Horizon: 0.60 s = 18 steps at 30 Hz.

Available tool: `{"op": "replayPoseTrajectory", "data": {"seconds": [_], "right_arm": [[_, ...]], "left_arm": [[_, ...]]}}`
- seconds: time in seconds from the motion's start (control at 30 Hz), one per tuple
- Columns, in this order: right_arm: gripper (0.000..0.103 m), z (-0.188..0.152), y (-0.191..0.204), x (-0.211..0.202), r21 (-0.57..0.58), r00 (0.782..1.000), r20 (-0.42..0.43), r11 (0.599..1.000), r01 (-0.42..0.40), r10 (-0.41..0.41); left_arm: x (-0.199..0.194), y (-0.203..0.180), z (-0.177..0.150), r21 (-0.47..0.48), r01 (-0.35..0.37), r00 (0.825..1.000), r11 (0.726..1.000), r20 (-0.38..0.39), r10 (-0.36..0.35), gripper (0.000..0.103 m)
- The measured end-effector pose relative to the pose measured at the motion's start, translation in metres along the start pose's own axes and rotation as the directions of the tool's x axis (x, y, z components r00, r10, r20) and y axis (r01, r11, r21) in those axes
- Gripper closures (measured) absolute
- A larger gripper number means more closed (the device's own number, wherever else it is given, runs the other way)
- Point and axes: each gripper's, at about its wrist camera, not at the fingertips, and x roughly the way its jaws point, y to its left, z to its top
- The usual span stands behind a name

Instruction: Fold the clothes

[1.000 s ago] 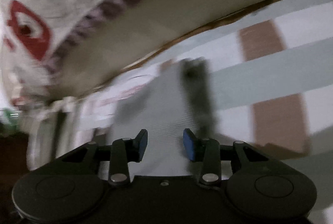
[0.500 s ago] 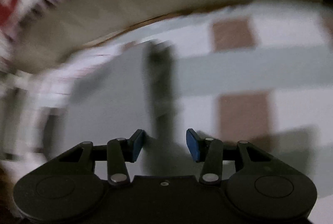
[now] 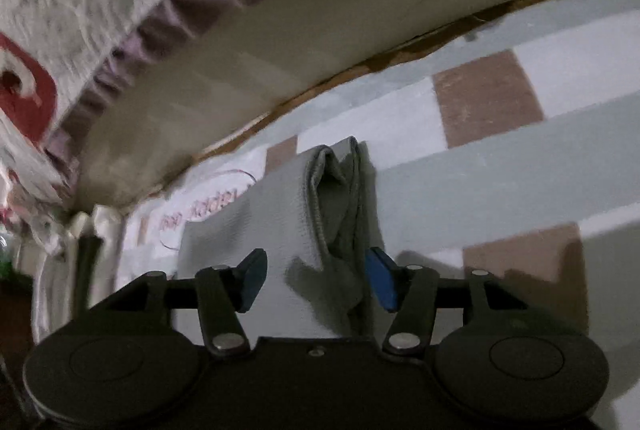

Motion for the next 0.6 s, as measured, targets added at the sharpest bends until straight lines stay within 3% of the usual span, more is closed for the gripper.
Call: {"op": "replayPoseTrajectory", "data": {"seconds": [0.07, 0.2, 0.37, 0.47, 0.5, 0.53, 0.57, 0.6], "right_arm": [[0.041, 0.002, 0.003, 0.011, -0.063, 0.998, 0.012, 0.996, 0.065, -0.065], [0.041, 0.006, 0.000, 0.019, -0.072, 0.998, 0.064, 0.997, 0.022, -0.017], [0.041, 0.005, 0.011, 0.026, -0.168, 0.997, 0.079, 0.986, 0.010, 0.003], [0.042, 0.008, 0.018, 0.033, -0.237, 0.993, 0.115, 0.971, 0.040, -0.013], [0.042, 0.008, 0.020, 0.035, -0.261, 0.990, 0.135, 0.963, 0.063, -0.028], [0.042, 0.009, 0.023, 0.037, -0.285, 0.987, 0.153, 0.955, 0.084, -0.041], [0.044, 0.008, 0.025, 0.038, -0.305, 0.985, 0.164, 0.947, 0.098, -0.049], [0.046, 0.008, 0.026, 0.039, -0.324, 0.983, 0.174, 0.939, 0.113, -0.059]], "left_arm": [[0.020, 0.008, 0.017, 0.009, -0.027, 0.999, 1.000, 0.031, 0.027, 0.044], [0.055, 0.002, 0.037, 0.079, -0.050, 0.995, 0.996, 0.089, 0.043, 0.044], [0.086, -0.011, 0.044, 0.188, -0.008, 1.000, 0.982, 0.012, 0.006, 0.042], [0.100, -0.018, 0.043, 0.321, -0.025, 1.000, 0.947, -0.001, 0.027, 0.041], [0.104, -0.019, 0.045, 0.357, -0.057, 0.998, 0.932, 0.012, 0.057, 0.067], [0.109, -0.020, 0.048, 0.378, -0.081, 0.997, 0.922, 0.020, 0.080, 0.073], [0.111, -0.020, 0.053, 0.381, -0.096, 0.995, 0.919, 0.024, 0.094, 0.091], [0.112, -0.019, 0.057, 0.372, -0.103, 0.995, 0.923, 0.026, 0.100, 0.091]]}}
